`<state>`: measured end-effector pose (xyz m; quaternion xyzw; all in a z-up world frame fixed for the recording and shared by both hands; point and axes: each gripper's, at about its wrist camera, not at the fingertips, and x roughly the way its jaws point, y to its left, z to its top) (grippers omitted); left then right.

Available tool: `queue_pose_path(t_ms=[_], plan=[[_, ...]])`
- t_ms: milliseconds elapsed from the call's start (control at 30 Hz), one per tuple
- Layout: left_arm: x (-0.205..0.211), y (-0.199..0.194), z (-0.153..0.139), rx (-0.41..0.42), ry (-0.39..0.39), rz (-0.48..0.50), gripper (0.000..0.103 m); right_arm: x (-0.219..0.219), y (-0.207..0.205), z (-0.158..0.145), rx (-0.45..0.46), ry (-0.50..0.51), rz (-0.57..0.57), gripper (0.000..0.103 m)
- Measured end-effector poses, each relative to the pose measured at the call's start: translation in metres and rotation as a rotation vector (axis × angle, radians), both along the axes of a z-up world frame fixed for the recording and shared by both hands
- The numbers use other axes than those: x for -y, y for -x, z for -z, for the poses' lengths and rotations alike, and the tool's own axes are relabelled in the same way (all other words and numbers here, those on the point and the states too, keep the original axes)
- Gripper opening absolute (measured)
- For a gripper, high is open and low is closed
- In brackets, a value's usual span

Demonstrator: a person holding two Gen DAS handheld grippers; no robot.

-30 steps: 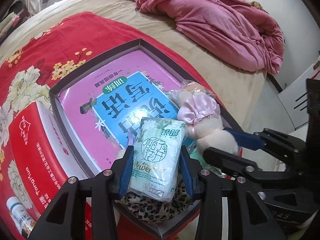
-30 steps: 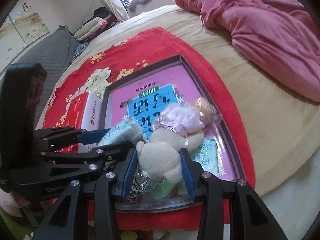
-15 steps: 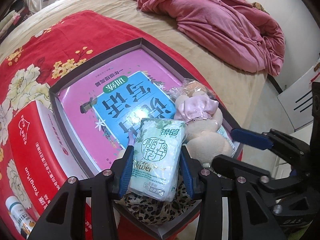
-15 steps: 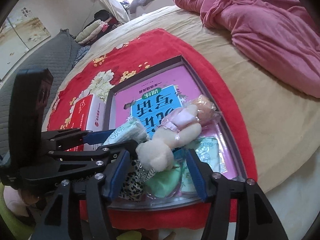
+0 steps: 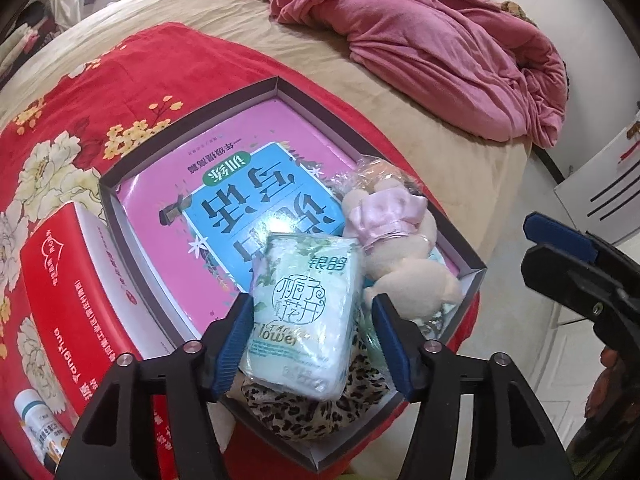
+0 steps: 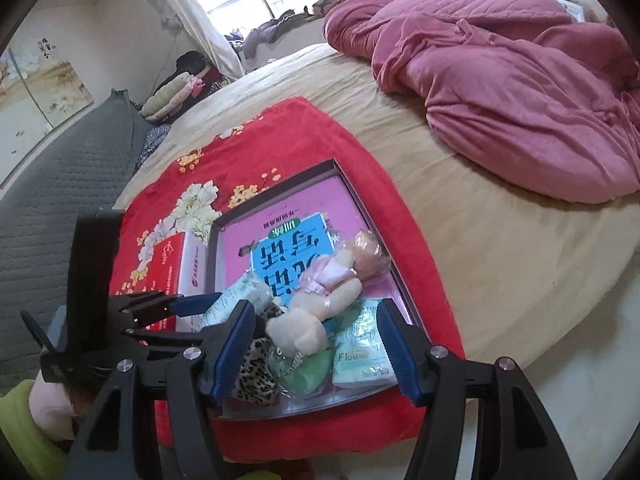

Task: Organize soft objects
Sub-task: 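Release the tissue pack with the left tool while the right tool releases the plush toy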

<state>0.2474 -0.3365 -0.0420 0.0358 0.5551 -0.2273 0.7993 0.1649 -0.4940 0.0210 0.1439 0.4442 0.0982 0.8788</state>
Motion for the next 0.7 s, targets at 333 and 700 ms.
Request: queue_pose_path(t_ms=[333, 700], plan=[[-0.016, 0.012, -0.03, 0.061, 0.025, -0.013, 0.07, -0.013, 0.005, -0.033, 0.071, 0.008, -0.016, 0.063], [-0.059, 0.035, -0.065, 0.128, 0.04, -0.066, 0.075, -0.047, 0.012, -0.067, 0.132, 0.026, -0.058, 0.071]])
